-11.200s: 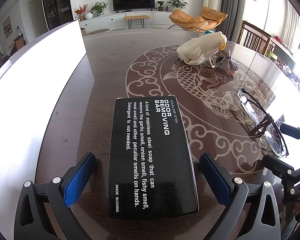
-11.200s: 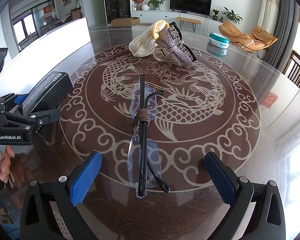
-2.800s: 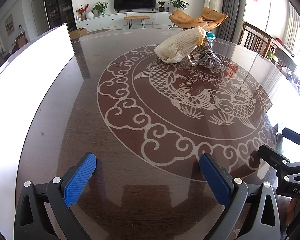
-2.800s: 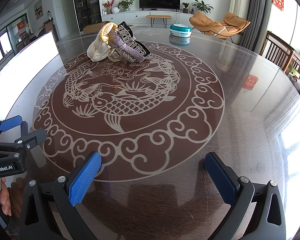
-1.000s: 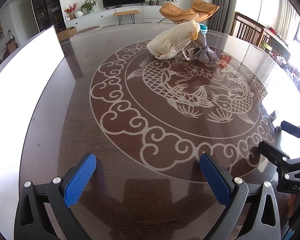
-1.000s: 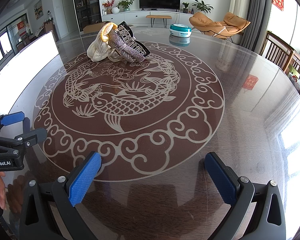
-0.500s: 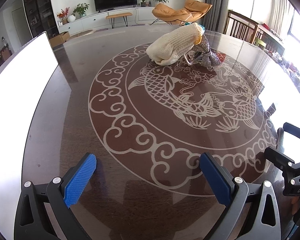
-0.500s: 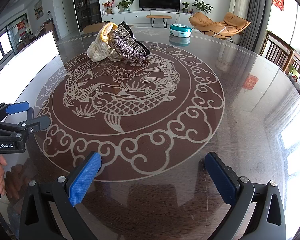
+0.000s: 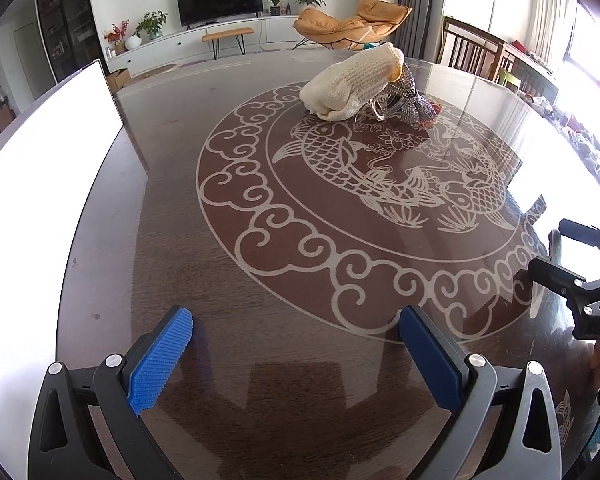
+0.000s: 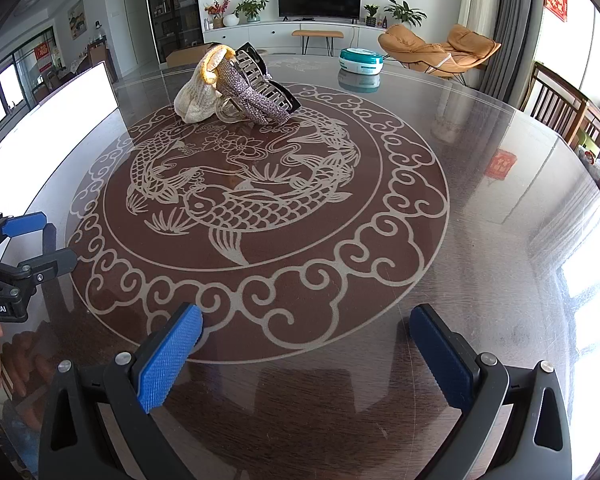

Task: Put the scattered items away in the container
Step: 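Move both open tools closer to the knit glove and rhinestone claw clip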

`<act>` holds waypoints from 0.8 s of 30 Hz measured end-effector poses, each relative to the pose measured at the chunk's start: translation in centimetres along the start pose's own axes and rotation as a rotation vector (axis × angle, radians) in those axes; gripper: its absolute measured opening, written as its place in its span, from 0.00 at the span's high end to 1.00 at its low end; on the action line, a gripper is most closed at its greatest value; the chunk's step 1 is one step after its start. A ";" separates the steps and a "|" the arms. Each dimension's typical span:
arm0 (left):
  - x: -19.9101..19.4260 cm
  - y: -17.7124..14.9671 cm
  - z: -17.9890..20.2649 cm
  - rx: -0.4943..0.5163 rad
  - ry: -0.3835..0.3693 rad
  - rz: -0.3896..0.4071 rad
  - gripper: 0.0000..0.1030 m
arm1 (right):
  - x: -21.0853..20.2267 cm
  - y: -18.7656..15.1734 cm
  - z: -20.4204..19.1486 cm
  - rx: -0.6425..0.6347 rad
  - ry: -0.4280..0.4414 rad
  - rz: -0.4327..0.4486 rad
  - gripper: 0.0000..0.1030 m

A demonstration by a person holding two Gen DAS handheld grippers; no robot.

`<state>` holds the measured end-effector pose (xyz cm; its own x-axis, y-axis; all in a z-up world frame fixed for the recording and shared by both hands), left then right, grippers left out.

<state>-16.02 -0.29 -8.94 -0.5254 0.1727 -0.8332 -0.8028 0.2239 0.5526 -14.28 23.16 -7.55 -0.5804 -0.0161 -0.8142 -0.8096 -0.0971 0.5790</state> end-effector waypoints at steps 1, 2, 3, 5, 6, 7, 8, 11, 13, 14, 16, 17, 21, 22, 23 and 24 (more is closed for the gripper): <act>0.0 0.0 0.0 -0.003 0.003 0.001 0.00 | 0.0 0.0 0.0 0.000 0.000 0.000 0.00; 0.0 0.1 0.1 -0.005 0.004 0.002 0.00 | 0.0 0.0 0.0 0.000 0.000 0.000 0.00; 0.1 0.1 0.1 -0.005 0.004 0.002 0.00 | 0.0 0.0 0.0 0.000 0.000 0.000 0.00; 0.1 0.1 0.1 -0.005 0.004 0.002 0.00 | 0.0 0.0 0.0 0.000 0.000 0.000 0.00; 0.1 0.1 0.1 -0.005 0.004 0.002 0.00 | 0.0 0.1 0.0 -0.004 0.001 0.001 0.00; 0.1 0.1 0.1 -0.005 0.004 0.002 0.00 | 0.2 0.3 -0.3 -0.018 0.012 0.002 0.00; 0.0 0.1 0.2 -0.005 0.004 0.003 0.00 | 0.5 0.8 -0.7 -0.046 0.028 -0.002 0.00; 0.0 0.1 0.2 -0.006 0.006 0.003 0.00 | 1.7 3.5 -0.9 -0.104 -0.013 0.000 0.00; -0.2 0.0 0.2 -0.007 0.004 0.004 0.00 | 1.6 6.8 0.1 -0.066 -0.059 0.065 0.00; -0.2 0.0 0.2 -0.007 0.004 0.004 0.00 | 1.4 8.7 0.8 -0.026 -0.072 0.100 0.00; -0.2 0.0 0.2 -0.007 0.004 0.005 0.00 | 1.8 12.5 1.9 0.048 -0.086 0.124 0.00; -0.2 0.0 0.2 -0.007 0.004 0.005 0.00 | 2.5 14.2 2.2 0.073 -0.089 0.111 0.00; -0.3 0.0 0.2 -0.008 0.004 0.005 0.00 | 6.0 18.5 1.5 0.095 -0.071 0.027 0.00; -0.3 0.0 0.2 -0.009 0.004 0.005 0.00 | 6.5 18.8 0.6 0.081 -0.037 0.013 0.01; -0.3 0.0 0.2 -0.009 0.004 0.006 0.00 | 6.5 19.0 -0.5 0.056 -0.001 0.020 0.01; -0.3 0.0 0.2 -0.009 0.004 0.006 0.00 | 6.3 19.0 -2.1 0.016 0.057 0.035 0.01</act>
Point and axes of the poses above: each gripper's, at about its wrist camera, not at the fingertips, and x roughly the way its jaws point, z to its right, y to its top, the point moved 7 cm from there along x, roughly the way its jaws point, and after that the axes turned 3 degrees about -x, right-handed, at the moved point
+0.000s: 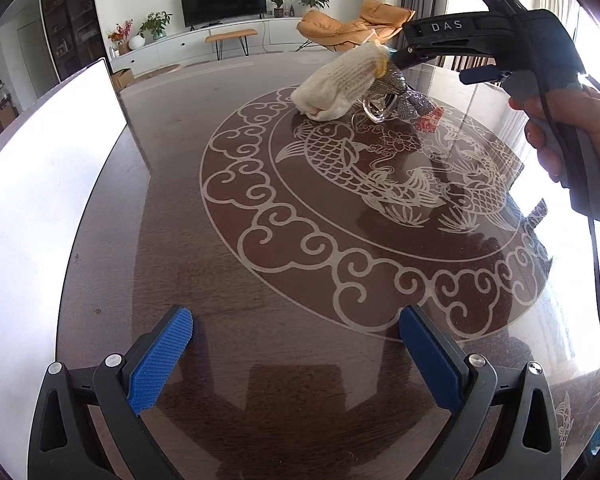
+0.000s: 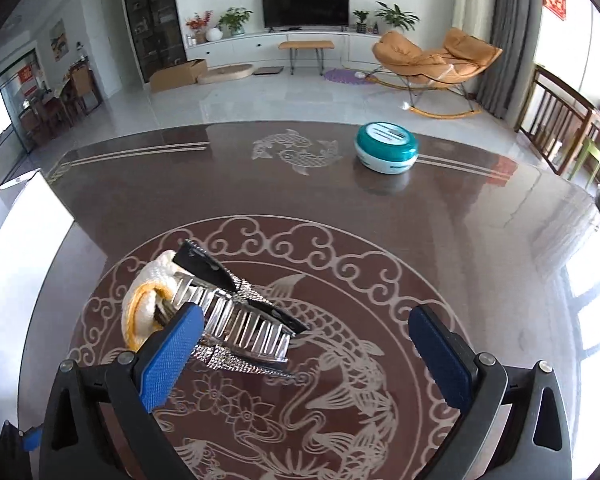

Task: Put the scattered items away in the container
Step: 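Move both open tools closer to the knit glove and rhinestone claw clip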

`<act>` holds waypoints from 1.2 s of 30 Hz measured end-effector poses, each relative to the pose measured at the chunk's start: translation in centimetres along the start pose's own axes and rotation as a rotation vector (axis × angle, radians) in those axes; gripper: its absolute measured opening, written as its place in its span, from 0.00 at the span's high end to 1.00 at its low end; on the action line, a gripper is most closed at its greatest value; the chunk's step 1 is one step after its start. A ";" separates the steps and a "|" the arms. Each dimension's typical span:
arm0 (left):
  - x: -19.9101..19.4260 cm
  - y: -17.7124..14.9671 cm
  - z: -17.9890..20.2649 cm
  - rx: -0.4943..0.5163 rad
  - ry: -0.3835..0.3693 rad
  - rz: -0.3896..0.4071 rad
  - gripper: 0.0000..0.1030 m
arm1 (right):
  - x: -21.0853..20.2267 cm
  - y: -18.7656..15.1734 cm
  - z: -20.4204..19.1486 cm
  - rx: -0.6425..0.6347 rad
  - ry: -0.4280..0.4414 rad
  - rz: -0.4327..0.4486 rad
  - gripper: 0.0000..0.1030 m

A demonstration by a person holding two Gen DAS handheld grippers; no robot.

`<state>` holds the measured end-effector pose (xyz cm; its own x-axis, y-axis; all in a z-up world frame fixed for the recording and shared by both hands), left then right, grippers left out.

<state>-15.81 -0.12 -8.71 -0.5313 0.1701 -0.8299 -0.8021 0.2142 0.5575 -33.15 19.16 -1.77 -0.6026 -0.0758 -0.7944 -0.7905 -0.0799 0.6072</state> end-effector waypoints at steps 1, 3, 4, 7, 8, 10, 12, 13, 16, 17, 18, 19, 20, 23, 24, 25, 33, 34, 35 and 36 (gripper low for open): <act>0.0 0.0 0.0 0.000 0.000 0.000 0.00 | -0.2 -0.5 -1.8 -0.058 0.069 0.000 0.01; 0.0 0.0 0.0 0.000 0.000 0.000 0.00 | -0.7 -2.5 -5.3 -0.195 0.168 -0.034 0.01; 0.0 0.0 0.0 0.000 0.000 0.000 0.00 | -1.1 -3.9 -6.6 -0.257 0.195 -0.046 0.01; 0.0 0.0 0.0 -0.001 0.000 0.000 0.00 | -2.4 -7.5 -7.9 -0.371 0.203 -0.042 0.01; 0.0 0.0 0.0 0.000 0.000 0.000 0.00 | -2.7 -8.2 -7.7 -0.383 0.193 -0.039 0.01; 0.0 0.0 0.0 -0.001 0.000 0.000 0.00 | -2.8 -8.3 -6.7 -0.369 0.142 -0.025 0.01; 0.0 0.0 0.0 0.000 0.002 0.000 0.00 | -3.0 -6.5 -5.0 -0.281 0.115 0.004 0.01; 0.0 0.0 0.1 0.000 0.002 0.001 0.00 | -3.2 -5.1 -4.3 -0.219 0.116 0.029 0.01; 0.0 0.0 0.1 0.000 0.002 0.001 0.00 | -3.2 -0.3 -1.8 -0.022 0.106 0.082 0.01; 0.1 0.0 0.1 0.000 0.002 0.001 0.00 | -2.6 1.1 -1.1 0.038 0.100 0.075 0.01; 0.0 0.0 0.1 0.000 0.002 0.001 0.00 | -1.9 2.2 -0.3 0.091 0.089 0.059 0.01; 0.0 0.0 0.1 0.000 0.002 0.001 0.00 | -1.0 3.0 0.2 0.140 0.076 0.039 0.01; 0.1 0.0 0.1 0.000 0.002 0.001 0.00 | 0.0 3.5 0.5 0.177 0.070 0.015 0.01; 0.0 0.0 0.1 0.000 0.002 0.001 0.00 | 3.3 3.2 -0.6 0.184 0.105 -0.089 0.01; 0.1 0.0 0.1 0.000 0.002 0.001 0.00 | 3.9 2.9 -1.7 0.152 0.148 -0.115 0.01; 0.0 0.0 0.1 -0.001 0.001 0.001 0.00 | 4.1 2.4 -3.0 0.104 0.190 -0.133 0.01; 0.1 0.1 0.1 -0.002 0.001 0.001 0.00 | -1.2 -7.4 -7.7 -0.391 0.244 -0.222 0.01; 0.1 0.1 0.2 -0.002 0.002 0.001 0.00 | -2.2 -7.9 -6.3 -0.333 0.247 -0.199 0.01; 0.1 0.1 0.2 -0.002 0.002 0.001 0.00 | -3.0 -8.4 -4.9 -0.267 0.245 -0.177 0.01; 0.1 0.1 0.2 -0.002 0.002 0.001 0.00 | -3.6 -9.0 -3.6 -0.205 0.235 -0.160 0.01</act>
Point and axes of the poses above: each gripper's, at about its wrist camera, not at the fingertips, and x roughly the way its jaws point, z to its right, y to its top, the point moved 7 cm from there along x, roughly the way its jaws point, and after that the axes turned 3 degrees about -x, right-handed, at the moved point
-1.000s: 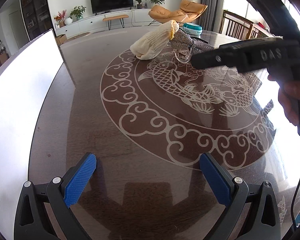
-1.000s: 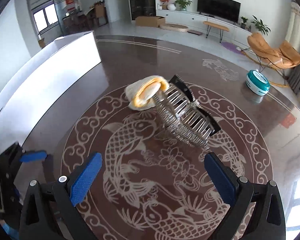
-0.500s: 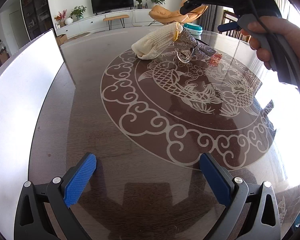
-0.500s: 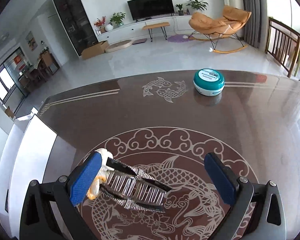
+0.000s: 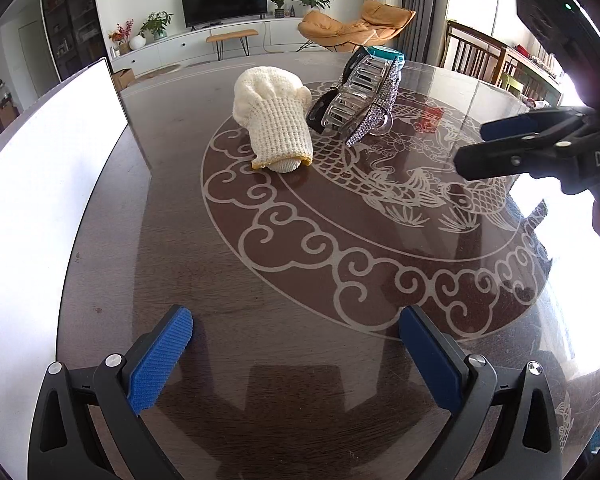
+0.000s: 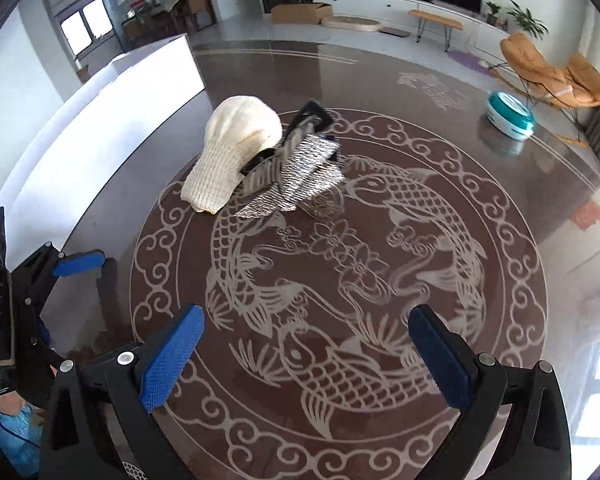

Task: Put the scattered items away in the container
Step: 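Move both open tools closer to the knit glove and rhinestone claw clip, then lower the open left gripper around the cream knit glove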

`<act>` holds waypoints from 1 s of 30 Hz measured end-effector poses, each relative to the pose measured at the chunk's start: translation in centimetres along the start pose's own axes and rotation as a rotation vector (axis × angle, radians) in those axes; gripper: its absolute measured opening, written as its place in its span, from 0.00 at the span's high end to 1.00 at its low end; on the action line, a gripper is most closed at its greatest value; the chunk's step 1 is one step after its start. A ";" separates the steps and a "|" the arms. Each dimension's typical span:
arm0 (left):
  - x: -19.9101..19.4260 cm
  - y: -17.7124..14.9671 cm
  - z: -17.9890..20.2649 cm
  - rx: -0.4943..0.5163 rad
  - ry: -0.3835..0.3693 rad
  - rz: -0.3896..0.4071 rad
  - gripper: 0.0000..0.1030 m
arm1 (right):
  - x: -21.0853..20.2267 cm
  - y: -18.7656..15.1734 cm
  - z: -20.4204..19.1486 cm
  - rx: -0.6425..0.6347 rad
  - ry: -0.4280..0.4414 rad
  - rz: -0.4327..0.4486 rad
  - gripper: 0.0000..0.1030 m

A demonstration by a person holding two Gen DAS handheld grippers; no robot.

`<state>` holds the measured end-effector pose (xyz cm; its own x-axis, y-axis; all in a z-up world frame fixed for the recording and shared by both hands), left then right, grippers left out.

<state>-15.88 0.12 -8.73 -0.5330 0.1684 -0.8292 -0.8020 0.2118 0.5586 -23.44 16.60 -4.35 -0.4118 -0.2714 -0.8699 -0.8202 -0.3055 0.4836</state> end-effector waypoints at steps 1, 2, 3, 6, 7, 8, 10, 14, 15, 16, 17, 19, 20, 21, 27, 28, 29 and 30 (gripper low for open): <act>0.0 0.0 0.0 0.000 0.000 0.000 0.00 | -0.5 -1.1 0.8 0.051 -0.011 0.011 0.01; 0.0 0.0 0.0 0.000 0.000 0.000 0.00 | -0.6 -2.3 1.2 0.093 -0.018 0.011 0.01; 0.0 0.0 0.0 0.000 0.000 0.000 0.00 | -0.5 -3.4 1.2 0.128 -0.014 0.006 0.01; 0.0 0.0 0.0 0.000 0.000 0.000 0.00 | 0.0 -5.1 -0.3 0.132 -0.036 0.033 0.00; 0.0 0.0 0.0 0.000 0.000 0.000 0.00 | 0.0 -5.0 -0.9 0.118 -0.036 0.043 0.00; 0.0 0.0 0.0 0.000 0.000 0.000 0.00 | 0.2 -4.6 -1.6 0.107 -0.037 0.052 0.00; 0.0 0.0 0.0 0.000 0.001 0.000 0.00 | 0.9 -3.3 -3.2 0.090 -0.019 0.052 0.00; 0.0 0.0 0.1 -0.001 0.001 0.000 0.00 | 3.3 0.0 -4.9 0.066 -0.016 0.044 0.00; 0.0 0.0 0.0 0.000 0.001 0.000 0.00 | 3.8 0.7 -5.0 0.063 -0.027 0.044 0.00; 0.0 0.0 0.0 0.000 0.001 0.000 0.00 | 4.1 1.4 -5.0 0.062 -0.040 0.045 0.00; 0.0 0.0 0.0 0.000 0.001 0.000 0.00 | 4.5 1.9 -4.9 0.062 -0.053 0.048 0.00; 0.0 0.0 0.0 0.000 0.001 0.001 0.00 | 5.3 2.8 -4.6 0.057 -0.071 0.051 0.00; 0.0 0.0 0.1 0.000 0.001 0.001 0.00 | 5.6 3.1 -4.4 0.051 -0.078 0.051 0.00; 0.0 0.0 0.1 0.000 0.001 0.001 0.00 | 5.8 3.5 -4.3 0.044 -0.083 0.051 0.00; 0.0 0.0 0.1 0.000 0.001 0.001 0.00 | 6.4 4.7 -2.4 0.046 -0.125 0.066 0.00; 0.0 0.0 0.0 0.000 0.001 0.001 0.00 | 6.3 4.8 -1.7 0.062 -0.127 0.073 0.00; 0.0 -0.1 0.0 0.000 0.001 0.001 0.00 | 6.2 4.9 -1.0 0.084 -0.126 0.082 0.00; 0.0 0.0 0.0 0.000 0.001 0.001 0.00 | 5.9 4.9 -0.3 0.112 -0.127 0.093 0.00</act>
Point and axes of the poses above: each gripper's, at about its wrist camera, not at the fingertips, and x roughly the way its jaws point, z to its right, y to its top, the point moved 7 cm from there along x, roughly the way its jaws point, and after that the axes turned 3 degrees about -x, right-handed, at the moved point
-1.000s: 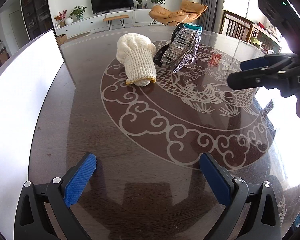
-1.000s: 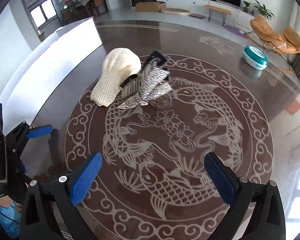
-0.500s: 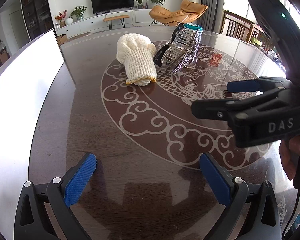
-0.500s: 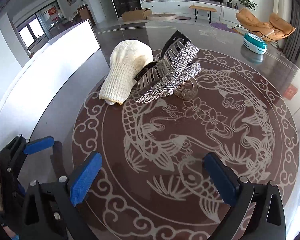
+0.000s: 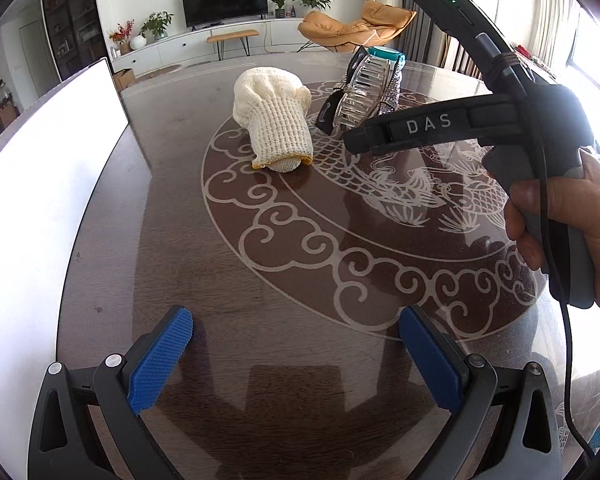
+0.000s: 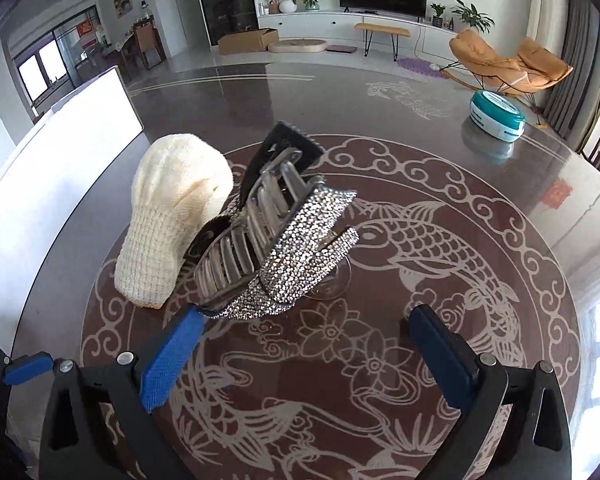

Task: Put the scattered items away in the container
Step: 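Lower the open left gripper around the cream knit glove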

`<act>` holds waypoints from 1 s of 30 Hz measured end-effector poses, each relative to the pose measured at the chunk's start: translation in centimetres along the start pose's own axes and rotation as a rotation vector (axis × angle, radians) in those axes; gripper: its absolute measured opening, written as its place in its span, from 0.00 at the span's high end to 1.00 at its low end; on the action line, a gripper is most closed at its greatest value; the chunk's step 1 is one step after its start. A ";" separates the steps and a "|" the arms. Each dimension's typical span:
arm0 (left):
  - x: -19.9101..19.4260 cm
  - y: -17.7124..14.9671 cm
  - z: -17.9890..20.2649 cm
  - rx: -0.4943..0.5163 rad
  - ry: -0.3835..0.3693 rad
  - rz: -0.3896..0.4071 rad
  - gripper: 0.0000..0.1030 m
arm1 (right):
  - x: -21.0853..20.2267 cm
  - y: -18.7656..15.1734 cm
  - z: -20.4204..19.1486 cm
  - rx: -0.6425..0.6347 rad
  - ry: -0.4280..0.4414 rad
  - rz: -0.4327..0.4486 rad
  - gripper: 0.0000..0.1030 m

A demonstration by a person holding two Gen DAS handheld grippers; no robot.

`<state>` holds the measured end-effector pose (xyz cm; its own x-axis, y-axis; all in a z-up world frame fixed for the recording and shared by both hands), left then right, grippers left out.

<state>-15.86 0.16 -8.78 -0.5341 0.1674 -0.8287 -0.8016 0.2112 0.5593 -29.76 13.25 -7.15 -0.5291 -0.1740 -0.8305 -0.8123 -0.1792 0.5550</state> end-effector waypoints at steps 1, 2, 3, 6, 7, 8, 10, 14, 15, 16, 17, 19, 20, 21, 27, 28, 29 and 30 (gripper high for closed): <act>0.0 0.0 0.0 0.000 0.000 0.000 0.00 | -0.1 0.0 1.0 0.034 -0.011 0.009 0.00; 0.0 0.0 0.0 0.000 0.000 0.000 0.00 | -0.3 0.0 2.0 0.073 -0.027 0.017 0.00; 0.0 0.0 0.0 0.000 0.000 0.000 0.00 | -0.5 -0.1 3.0 0.111 -0.040 0.027 0.00; 0.0 0.0 0.0 0.000 0.000 0.000 0.00 | -1.3 -0.8 5.6 0.190 -0.077 0.041 0.00; 0.0 0.0 0.0 0.000 0.000 0.000 0.00 | -1.6 -1.1 6.2 0.200 -0.087 0.041 0.00; 0.0 0.0 0.0 0.000 0.000 0.000 0.00 | -1.9 -1.4 6.6 0.206 -0.091 0.042 0.00; 0.0 -0.1 0.0 0.000 0.000 0.000 0.00 | -2.5 -2.2 7.3 0.209 -0.090 0.043 0.00; 0.0 -0.1 0.0 0.000 0.000 0.000 0.00 | -4.2 -4.7 7.6 0.188 -0.091 0.041 0.00; 0.0 -0.1 -0.1 0.000 0.000 0.000 0.00 | -4.6 -5.3 7.6 0.179 -0.096 0.040 0.00; 0.0 -0.1 -0.1 0.000 0.000 0.000 0.00 | -5.0 -6.0 7.6 0.170 -0.103 0.040 0.00; 0.0 -0.1 -0.1 0.000 0.000 0.000 0.00 | -5.4 -6.6 7.6 0.161 -0.110 0.041 0.00; 0.0 -0.1 -0.1 0.000 0.000 0.001 0.00 | -5.9 -7.4 7.8 0.141 -0.129 0.045 0.00; 0.1 -0.1 -0.1 0.000 0.000 0.000 0.00 | -6.1 -7.8 7.7 0.128 -0.141 0.046 0.00; 0.1 -0.1 -0.1 0.000 0.000 0.001 0.00 | -6.3 -8.0 7.7 0.119 -0.149 0.046 0.00; 0.1 -0.1 -0.1 0.000 0.000 0.001 0.00 | -6.0 -8.1 7.7 0.100 -0.177 0.030 0.00; 0.1 -0.1 -0.1 0.000 -0.001 0.001 0.00 | -5.9 -8.1 7.7 0.101 -0.176 0.030 0.00; 0.1 -0.1 -0.1 0.000 -0.001 0.001 0.00 | -5.8 -8.0 7.7 0.101 -0.176 0.030 0.00; 0.1 -0.1 -0.1 0.000 -0.001 0.001 0.00 | -5.8 -8.0 7.7 0.101 -0.176 0.030 0.00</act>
<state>-15.84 0.08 -8.91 -0.5346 0.1683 -0.8282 -0.8011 0.2112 0.5600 -22.06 23.16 -7.10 -0.5808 -0.0042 -0.8140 -0.8114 -0.0768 0.5794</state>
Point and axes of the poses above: each gripper's, at about its wrist camera, not at the fingertips, and x roughly the way its jaws point, z to its right, y to its top, the point moved 7 cm from there along x, roughly the way its jaws point, and after that the axes turned 3 degrees about -x, right-handed, at the moved point
